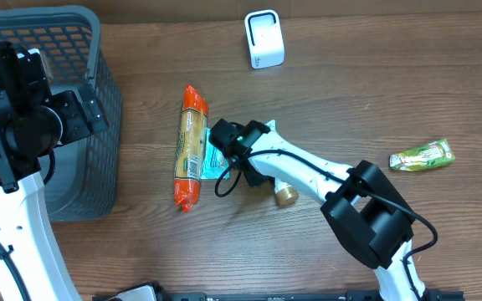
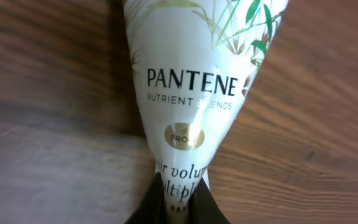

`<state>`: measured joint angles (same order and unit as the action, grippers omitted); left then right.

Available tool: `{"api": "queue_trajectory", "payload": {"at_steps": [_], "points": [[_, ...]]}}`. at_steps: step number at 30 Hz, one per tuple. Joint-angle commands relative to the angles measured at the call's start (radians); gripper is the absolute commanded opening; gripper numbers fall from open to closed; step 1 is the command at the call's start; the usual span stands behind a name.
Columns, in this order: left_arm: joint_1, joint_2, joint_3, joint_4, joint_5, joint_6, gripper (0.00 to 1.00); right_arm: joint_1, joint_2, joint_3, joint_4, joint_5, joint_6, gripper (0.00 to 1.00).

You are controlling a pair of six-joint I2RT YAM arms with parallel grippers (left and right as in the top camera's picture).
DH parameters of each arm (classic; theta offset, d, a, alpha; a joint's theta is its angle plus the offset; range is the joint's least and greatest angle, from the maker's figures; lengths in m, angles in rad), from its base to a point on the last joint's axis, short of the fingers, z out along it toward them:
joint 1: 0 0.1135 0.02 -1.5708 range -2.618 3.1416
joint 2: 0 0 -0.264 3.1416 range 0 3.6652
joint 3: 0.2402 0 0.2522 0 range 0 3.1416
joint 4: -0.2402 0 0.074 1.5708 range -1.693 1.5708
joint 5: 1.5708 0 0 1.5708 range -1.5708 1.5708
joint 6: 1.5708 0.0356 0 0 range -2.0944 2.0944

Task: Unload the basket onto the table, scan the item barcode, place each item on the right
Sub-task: 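Grasp the Pantene tube and lift it with the right gripper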

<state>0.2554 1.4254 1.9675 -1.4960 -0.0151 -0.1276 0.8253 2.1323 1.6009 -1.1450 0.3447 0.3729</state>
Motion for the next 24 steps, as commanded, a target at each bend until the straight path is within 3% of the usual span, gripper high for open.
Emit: {"api": "queue_trajectory", "payload": {"at_steps": [1,4,11,18,21,23,24], "points": [[0.001,0.001,-0.002,0.004,0.008,-0.007,1.00,-0.048,-0.071,0.006,0.041,-0.460,-0.155,0.04],[0.001,0.001,-0.002,0.004,0.008,-0.007,0.99,-0.120,-0.127,0.004,0.104,-0.811,-0.261,0.04],[0.001,0.001,-0.003,0.004,0.008,-0.007,0.99,-0.213,-0.127,-0.137,0.285,-1.149,-0.297,0.04],[0.001,0.001,-0.002,0.004,0.008,-0.007,1.00,-0.315,-0.127,-0.283,0.348,-1.120,-0.265,0.05],[0.001,0.001,-0.002,0.004,0.008,-0.007,1.00,-0.368,-0.127,-0.284,0.289,-0.960,-0.243,0.23],[0.001,0.001,-0.003,0.004,0.008,-0.007,1.00,-0.394,-0.127,-0.284,0.260,-0.837,-0.230,0.25],[0.001,0.001,-0.002,0.004,0.008,-0.007,1.00,-0.410,-0.127,-0.284,0.240,-0.750,-0.229,0.33]]}}
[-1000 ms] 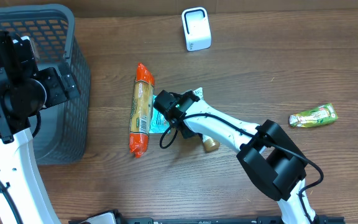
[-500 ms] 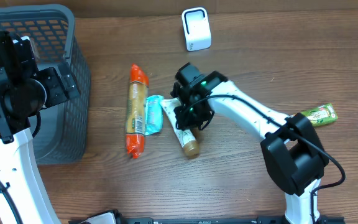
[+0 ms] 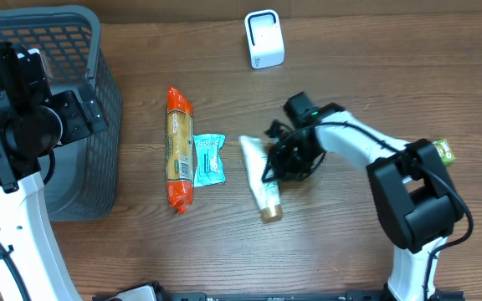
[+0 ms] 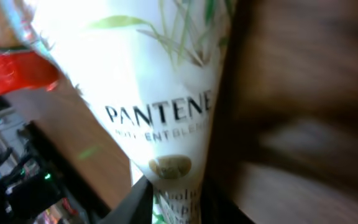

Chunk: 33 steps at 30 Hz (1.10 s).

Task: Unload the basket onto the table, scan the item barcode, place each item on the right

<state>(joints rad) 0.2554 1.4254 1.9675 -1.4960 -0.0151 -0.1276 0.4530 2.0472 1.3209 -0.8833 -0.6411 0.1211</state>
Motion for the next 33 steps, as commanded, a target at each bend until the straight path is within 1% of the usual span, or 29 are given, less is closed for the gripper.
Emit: {"api": "queue_trajectory", "payload": {"at_steps": [1,2,5,8,11,15,16,18,20,23,28,33], "points": [[0.001,0.001,-0.002,0.004,0.008,-0.007,1.00,-0.045,-0.042,-0.003,-0.032,0.290,0.029,0.37],[0.001,0.001,-0.003,0.004,0.008,-0.007,1.00,-0.048,-0.042,-0.003,-0.039,0.334,0.030,0.40],[0.001,0.001,-0.002,0.004,0.008,-0.007,1.00,-0.051,-0.043,0.020,-0.080,0.449,0.032,0.44],[0.001,0.001,-0.003,0.004,0.008,-0.007,1.00,-0.049,-0.045,0.087,-0.155,0.538,0.040,0.52],[0.001,0.001,-0.002,0.004,0.008,-0.007,1.00,-0.040,-0.061,0.178,-0.233,0.576,0.040,0.60],[0.001,0.001,-0.003,0.004,0.008,-0.007,1.00,-0.006,-0.101,0.285,-0.315,0.596,0.076,0.67],[0.001,0.001,-0.002,0.004,0.008,-0.007,1.00,0.014,-0.116,0.308,-0.331,0.602,0.100,0.72],[0.001,0.001,-0.002,0.004,0.008,-0.007,0.99,0.045,-0.134,0.319,-0.335,0.632,0.143,0.78],[0.001,0.001,-0.002,0.004,0.008,-0.007,1.00,0.095,-0.143,0.319,-0.342,0.695,0.216,0.85],[0.001,0.001,-0.002,0.004,0.008,-0.007,0.99,0.173,-0.132,0.315,-0.346,0.785,0.311,1.00],[0.001,0.001,-0.002,0.004,0.008,-0.007,1.00,0.298,-0.084,0.314,-0.362,1.028,0.461,1.00],[0.001,0.001,-0.003,0.004,0.008,-0.007,1.00,0.347,-0.011,0.314,-0.367,1.059,0.483,1.00]]}}
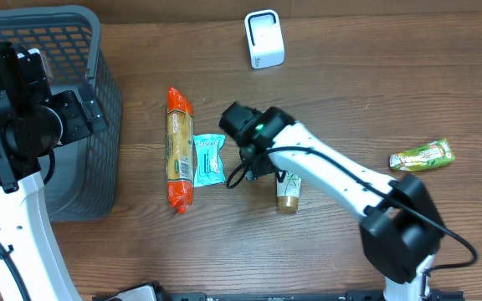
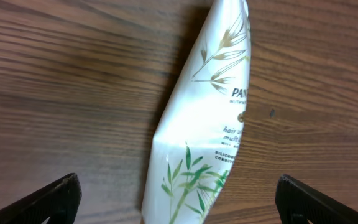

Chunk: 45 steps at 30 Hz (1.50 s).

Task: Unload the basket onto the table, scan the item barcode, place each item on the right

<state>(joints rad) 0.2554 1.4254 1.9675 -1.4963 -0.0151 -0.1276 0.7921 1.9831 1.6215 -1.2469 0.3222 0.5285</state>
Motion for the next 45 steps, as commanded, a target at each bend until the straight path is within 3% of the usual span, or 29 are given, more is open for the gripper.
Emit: {"api": "queue_trajectory", "payload": {"at_steps": [1,9,13,16,19,20,23,30,34,38,45], "points": [[0.001,0.001,-0.003,0.005,0.008,-0.007,1.00,0.010,0.082,0.013,-0.011,0.090,0.089,1.00],[0.001,0.001,-0.003,0.005,0.008,-0.007,1.00,0.011,0.148,-0.031,-0.041,0.050,0.161,1.00],[0.001,0.001,-0.002,0.004,0.008,-0.007,1.00,0.009,0.148,-0.092,-0.017,0.033,0.161,0.84],[0.001,0.001,-0.002,0.005,0.008,-0.007,1.00,0.009,0.148,-0.136,-0.003,0.026,0.161,0.65],[0.001,0.001,-0.002,0.004,0.008,-0.007,1.00,0.009,0.148,-0.157,0.003,0.020,0.160,0.38],[0.001,0.001,-0.002,0.005,0.008,-0.007,1.00,0.009,0.148,-0.157,0.003,0.020,0.160,0.24],[0.001,0.001,-0.003,0.005,0.008,-0.007,1.00,0.006,0.147,-0.140,0.003,0.012,0.159,0.08],[0.001,0.001,-0.003,0.005,0.008,-0.007,1.00,-0.055,0.054,-0.081,0.043,-0.245,-0.014,0.04],[0.001,0.001,-0.003,0.005,0.008,-0.007,1.00,-0.130,-0.040,-0.081,0.154,-0.618,-0.209,0.04],[0.001,0.001,-0.003,0.005,0.008,-0.007,1.00,-0.239,-0.061,-0.088,0.219,-0.920,-0.314,0.04],[0.001,0.001,-0.002,0.004,0.008,-0.007,1.00,-0.310,-0.058,-0.269,0.358,-1.024,-0.339,0.08]]}}
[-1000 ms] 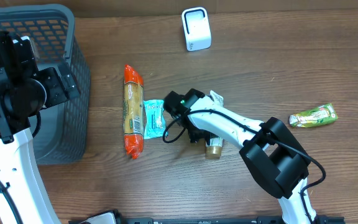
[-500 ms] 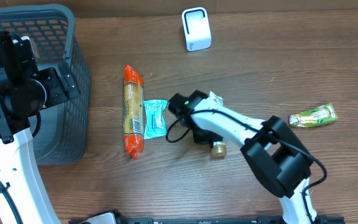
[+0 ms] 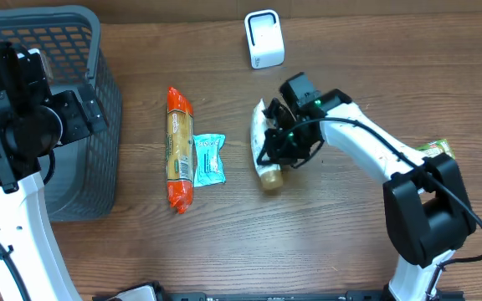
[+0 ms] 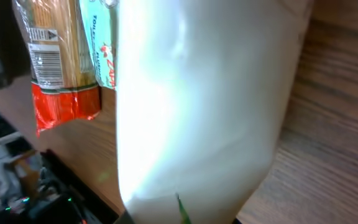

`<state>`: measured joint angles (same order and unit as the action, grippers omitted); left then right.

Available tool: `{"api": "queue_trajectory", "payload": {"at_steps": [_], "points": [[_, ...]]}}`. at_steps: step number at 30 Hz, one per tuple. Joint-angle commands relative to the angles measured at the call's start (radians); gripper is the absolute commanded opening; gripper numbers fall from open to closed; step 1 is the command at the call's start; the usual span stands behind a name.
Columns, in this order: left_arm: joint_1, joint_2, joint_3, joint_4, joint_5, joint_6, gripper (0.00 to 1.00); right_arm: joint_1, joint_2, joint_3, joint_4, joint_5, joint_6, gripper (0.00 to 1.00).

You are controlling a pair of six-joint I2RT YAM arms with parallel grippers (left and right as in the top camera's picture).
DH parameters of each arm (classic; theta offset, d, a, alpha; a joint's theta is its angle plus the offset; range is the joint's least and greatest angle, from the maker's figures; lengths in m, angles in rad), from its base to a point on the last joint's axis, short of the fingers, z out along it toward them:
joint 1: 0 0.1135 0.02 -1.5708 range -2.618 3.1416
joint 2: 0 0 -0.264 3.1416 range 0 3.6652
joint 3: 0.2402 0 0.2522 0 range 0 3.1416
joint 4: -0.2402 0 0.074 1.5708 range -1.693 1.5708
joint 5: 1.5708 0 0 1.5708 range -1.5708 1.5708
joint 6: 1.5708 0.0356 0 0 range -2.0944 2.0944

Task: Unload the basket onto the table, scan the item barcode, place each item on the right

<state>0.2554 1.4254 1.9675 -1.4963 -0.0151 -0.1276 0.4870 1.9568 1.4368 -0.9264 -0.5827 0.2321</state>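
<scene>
The white Pantene tube with a gold cap is held in mid-table, cap toward the front edge. My right gripper is shut on it from the right. In the right wrist view the tube fills the frame as a glaring plain white face, and only dark finger edges of the gripper show at the bottom. No barcode can be made out. The white scanner stands at the back. My left arm is folded by the basket, its fingers not distinguishable.
A grey mesh basket stands at the far left. An orange-ended pasta pack and a teal packet lie left of the tube. A green packet peeks out behind my right arm.
My right gripper was open above the tube lying on the table. Now it is shut on the tube, which sits further back and left, its plain white face toward the wrist camera.
My right gripper held the tube beside the pasta pack and teal packet. Then it held it tilted at mid-table with the Pantene print facing the wrist camera. Then the tube lay on the table under open jaws. Now the gripper holds it again, nearer the scanner.
</scene>
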Motion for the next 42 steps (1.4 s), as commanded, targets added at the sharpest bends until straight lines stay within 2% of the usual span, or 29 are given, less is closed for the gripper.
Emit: {"api": "queue_trajectory", "payload": {"at_steps": [1,6,8,11,16,22,29,38,42], "points": [[0.001,0.001,-0.002,0.005,0.008,-0.007,1.00,-0.013,-0.032,-0.130,0.065,-0.115,-0.043,0.13],[0.001,0.001,-0.003,0.004,0.008,-0.007,0.99,-0.053,-0.032,-0.194,0.079,-0.044,-0.043,0.41],[0.001,0.001,-0.002,0.004,0.008,-0.007,1.00,-0.063,-0.032,-0.194,0.060,0.026,-0.043,0.48],[0.001,0.001,-0.002,0.005,0.008,-0.007,1.00,-0.079,-0.032,-0.194,0.029,0.164,-0.043,0.53],[0.001,0.001,-0.003,0.005,0.008,-0.007,1.00,-0.121,-0.032,-0.191,-0.005,0.309,-0.043,0.53],[0.001,0.001,-0.002,0.005,0.008,-0.007,1.00,-0.151,-0.042,-0.113,-0.072,0.319,-0.060,0.53],[0.001,0.002,-0.002,0.004,0.008,-0.007,1.00,-0.147,-0.091,0.048,-0.187,0.196,-0.111,0.53],[0.001,0.002,-0.002,0.005,0.008,-0.007,1.00,-0.068,-0.090,0.033,-0.178,0.195,-0.101,0.53],[0.001,0.002,-0.002,0.005,0.008,-0.007,1.00,-0.004,-0.090,0.013,-0.171,0.135,-0.098,0.53]]}}
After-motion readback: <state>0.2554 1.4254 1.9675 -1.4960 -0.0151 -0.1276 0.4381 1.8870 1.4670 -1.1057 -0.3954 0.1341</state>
